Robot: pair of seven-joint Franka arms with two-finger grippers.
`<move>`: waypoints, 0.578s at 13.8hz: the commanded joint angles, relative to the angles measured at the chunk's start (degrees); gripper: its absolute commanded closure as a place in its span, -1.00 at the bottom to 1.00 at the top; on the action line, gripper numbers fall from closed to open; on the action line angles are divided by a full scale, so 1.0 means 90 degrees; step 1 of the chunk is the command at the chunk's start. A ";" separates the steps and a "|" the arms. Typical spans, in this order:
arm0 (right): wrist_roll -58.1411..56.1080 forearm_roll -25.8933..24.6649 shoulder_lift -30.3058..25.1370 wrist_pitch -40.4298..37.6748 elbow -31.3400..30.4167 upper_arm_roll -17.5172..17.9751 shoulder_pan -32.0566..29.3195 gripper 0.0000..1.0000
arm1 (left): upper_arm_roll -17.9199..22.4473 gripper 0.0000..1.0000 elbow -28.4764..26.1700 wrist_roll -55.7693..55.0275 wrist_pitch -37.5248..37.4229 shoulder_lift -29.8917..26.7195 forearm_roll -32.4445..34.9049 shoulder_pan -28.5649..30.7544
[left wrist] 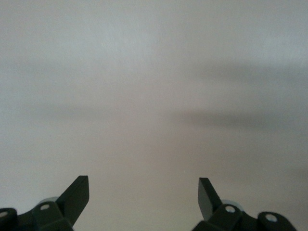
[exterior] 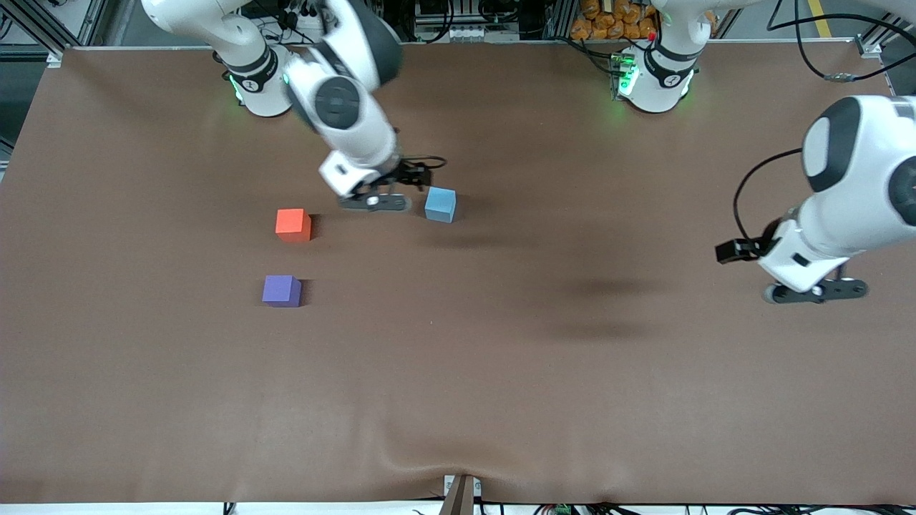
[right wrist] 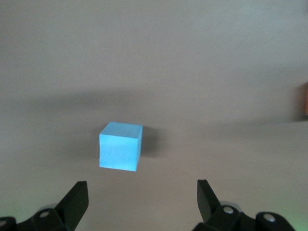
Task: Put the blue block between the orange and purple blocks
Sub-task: 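Grasp the blue block with the right gripper while the left gripper retreats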
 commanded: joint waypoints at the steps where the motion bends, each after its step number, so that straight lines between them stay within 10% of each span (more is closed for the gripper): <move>1: 0.0469 0.0011 0.0716 0.0656 0.0071 -0.0105 0.0411 -1.00 | 0.0043 -1.00 -0.1432 0.0038 0.0735 -0.0848 0.0069 -0.0296; 8: 0.1329 -0.0047 0.1791 0.1635 0.0411 -0.0134 0.0950 -1.00 | 0.0054 -1.00 -0.3339 0.0038 0.2445 -0.1427 0.0069 -0.0356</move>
